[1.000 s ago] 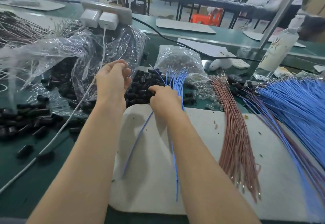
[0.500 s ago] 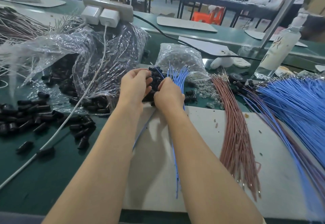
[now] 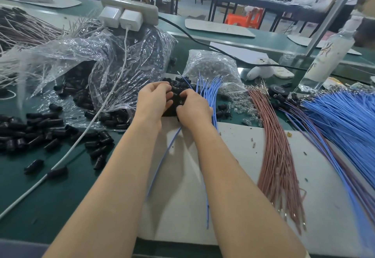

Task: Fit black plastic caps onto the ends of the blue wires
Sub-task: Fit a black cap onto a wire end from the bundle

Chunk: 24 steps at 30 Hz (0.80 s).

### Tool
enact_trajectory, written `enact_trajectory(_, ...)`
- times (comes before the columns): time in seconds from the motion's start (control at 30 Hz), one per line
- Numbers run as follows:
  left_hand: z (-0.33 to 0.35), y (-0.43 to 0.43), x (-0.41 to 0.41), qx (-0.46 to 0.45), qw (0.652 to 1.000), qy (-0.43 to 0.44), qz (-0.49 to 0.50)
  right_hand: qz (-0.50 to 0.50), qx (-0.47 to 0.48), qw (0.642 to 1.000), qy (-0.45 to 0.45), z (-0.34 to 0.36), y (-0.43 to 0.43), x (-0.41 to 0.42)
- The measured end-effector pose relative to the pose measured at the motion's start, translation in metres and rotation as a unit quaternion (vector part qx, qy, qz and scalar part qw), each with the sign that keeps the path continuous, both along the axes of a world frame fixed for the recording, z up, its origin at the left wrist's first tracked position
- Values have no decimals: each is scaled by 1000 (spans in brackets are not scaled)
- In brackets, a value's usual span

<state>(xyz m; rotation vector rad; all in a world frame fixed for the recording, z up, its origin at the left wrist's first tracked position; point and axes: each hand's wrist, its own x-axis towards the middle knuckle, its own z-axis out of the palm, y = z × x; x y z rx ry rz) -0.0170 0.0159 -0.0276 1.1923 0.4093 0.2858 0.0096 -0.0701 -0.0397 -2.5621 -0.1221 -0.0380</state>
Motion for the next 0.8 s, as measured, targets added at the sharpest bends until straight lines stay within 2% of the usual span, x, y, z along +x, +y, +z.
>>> enact_trajectory(0.2,2,10,-1,5,1000,-7,13,-26,-1,999,28,1,2,2)
enact_trajectory(0.33,1,12,-2,17,1000,-2,13,-30,62,998,-10,1,-2,-1)
enact_trajectory(0.47,-1,11,-4,104,994,3,-19,-32,222,971,-78,9,-13,-3)
enact_trajectory(0.53,-2,8,-6,158,985,-23,-69,-31,314,947,-62,19,-22,-3)
enact_trajectory(0.6,-1,3,-8,165,977,-55,-121,-10,379,925,-16,27,-28,-5)
enact_trajectory(0.73,1,-3,-8,170,976,-66,-118,33,363,931,-1,32,-36,-14)
enact_trajectory(0.8,1,-3,-8,143,985,-48,-86,25,295,955,-13,32,-42,-19)
